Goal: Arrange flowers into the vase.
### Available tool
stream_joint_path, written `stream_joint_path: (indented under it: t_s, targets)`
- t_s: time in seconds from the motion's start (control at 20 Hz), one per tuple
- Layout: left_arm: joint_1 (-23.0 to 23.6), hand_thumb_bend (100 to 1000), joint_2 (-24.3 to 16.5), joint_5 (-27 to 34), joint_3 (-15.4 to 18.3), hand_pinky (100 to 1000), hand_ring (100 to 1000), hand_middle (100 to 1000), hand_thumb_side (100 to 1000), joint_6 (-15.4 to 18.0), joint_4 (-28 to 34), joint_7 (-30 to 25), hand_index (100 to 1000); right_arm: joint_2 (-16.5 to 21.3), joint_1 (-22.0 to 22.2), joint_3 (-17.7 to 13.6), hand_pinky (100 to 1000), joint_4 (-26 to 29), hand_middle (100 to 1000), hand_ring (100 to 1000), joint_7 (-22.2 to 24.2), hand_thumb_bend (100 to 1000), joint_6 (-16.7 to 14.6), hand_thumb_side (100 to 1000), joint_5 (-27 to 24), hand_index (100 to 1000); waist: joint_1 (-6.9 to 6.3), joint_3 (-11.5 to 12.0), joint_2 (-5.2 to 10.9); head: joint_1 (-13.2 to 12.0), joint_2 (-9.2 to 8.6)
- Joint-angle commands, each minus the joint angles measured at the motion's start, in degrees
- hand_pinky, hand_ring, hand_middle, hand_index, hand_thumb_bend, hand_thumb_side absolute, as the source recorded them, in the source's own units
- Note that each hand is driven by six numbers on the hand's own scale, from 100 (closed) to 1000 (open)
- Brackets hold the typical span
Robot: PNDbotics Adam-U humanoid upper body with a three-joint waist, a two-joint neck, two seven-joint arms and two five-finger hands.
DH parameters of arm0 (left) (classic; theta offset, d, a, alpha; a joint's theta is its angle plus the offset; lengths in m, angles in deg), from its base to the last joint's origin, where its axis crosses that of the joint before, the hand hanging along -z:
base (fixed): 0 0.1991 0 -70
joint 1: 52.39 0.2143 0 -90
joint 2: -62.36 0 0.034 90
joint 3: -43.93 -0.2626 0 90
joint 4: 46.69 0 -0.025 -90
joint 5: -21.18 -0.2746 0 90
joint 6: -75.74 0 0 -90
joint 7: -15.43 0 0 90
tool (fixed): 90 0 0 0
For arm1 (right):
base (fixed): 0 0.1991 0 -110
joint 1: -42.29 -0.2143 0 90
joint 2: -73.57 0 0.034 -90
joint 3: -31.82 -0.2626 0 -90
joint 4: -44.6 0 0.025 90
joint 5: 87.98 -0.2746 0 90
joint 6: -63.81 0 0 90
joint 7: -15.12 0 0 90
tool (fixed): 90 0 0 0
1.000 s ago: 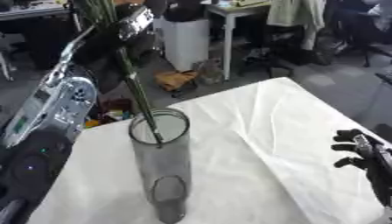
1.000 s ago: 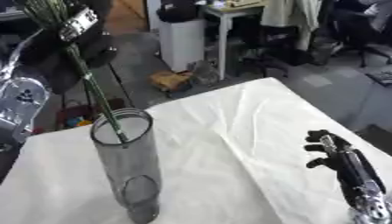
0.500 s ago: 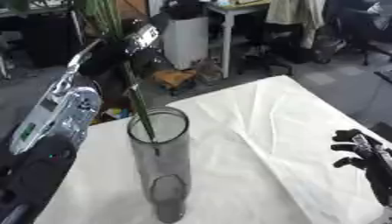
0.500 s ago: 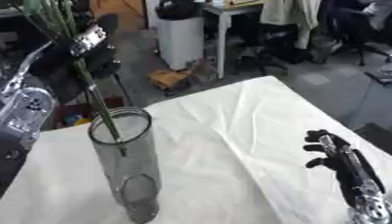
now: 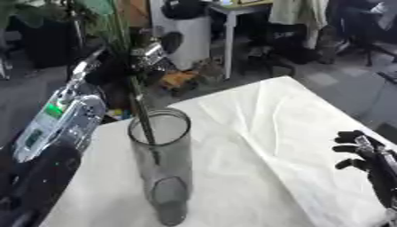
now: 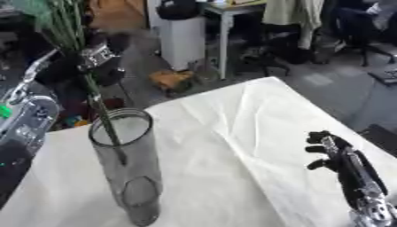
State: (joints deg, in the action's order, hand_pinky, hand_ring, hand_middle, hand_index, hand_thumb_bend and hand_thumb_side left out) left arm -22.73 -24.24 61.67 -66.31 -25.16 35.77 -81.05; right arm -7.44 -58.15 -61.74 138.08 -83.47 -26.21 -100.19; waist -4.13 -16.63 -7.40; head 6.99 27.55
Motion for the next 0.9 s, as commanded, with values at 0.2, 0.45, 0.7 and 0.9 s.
stream_joint_path:
  t_s: [0.2,0.45,0.7,0.9]
  targets:
    - [-0.6,820,-0.1,-2.9,0.2,256,205,282,176,1.9,0.5,-2.8,354,1.2,-0.8,-0.6,478,0.3,692,712,0.2,100,-0.2,841,0.2,778,0.69,0.1,0.74,0.3,-0.56]
    - [-0.4,817,0.1,-2.8,0.3,262,218,283,175,2.6,-0.1,-2.9,354,1.1,-0.8,-0.7,478,0.2,692,712,0.2,100,-0.2,841,0.2,777,0.78,0.4,0.72,0.4,-0.64]
    - [-0.3,809,0.2,-2.6,0.5,299,261,310,183,2.7,-0.3,-2.5,382,1.1,-0.8,-0.7,478,0.2,691,713,0.3,100,-0.2,841,0.2,777,0.85,0.5,0.7,0.4,-0.65]
    - [-0.1,832,-0.1,-3.6,0.6,355,350,380,206,2.8,-0.4,-2.5,445,1.1,-0.8,-0.7,478,0.2,691,713,0.3,100,-0.2,841,0.2,778,0.9,0.7,0.7,0.6,-0.63]
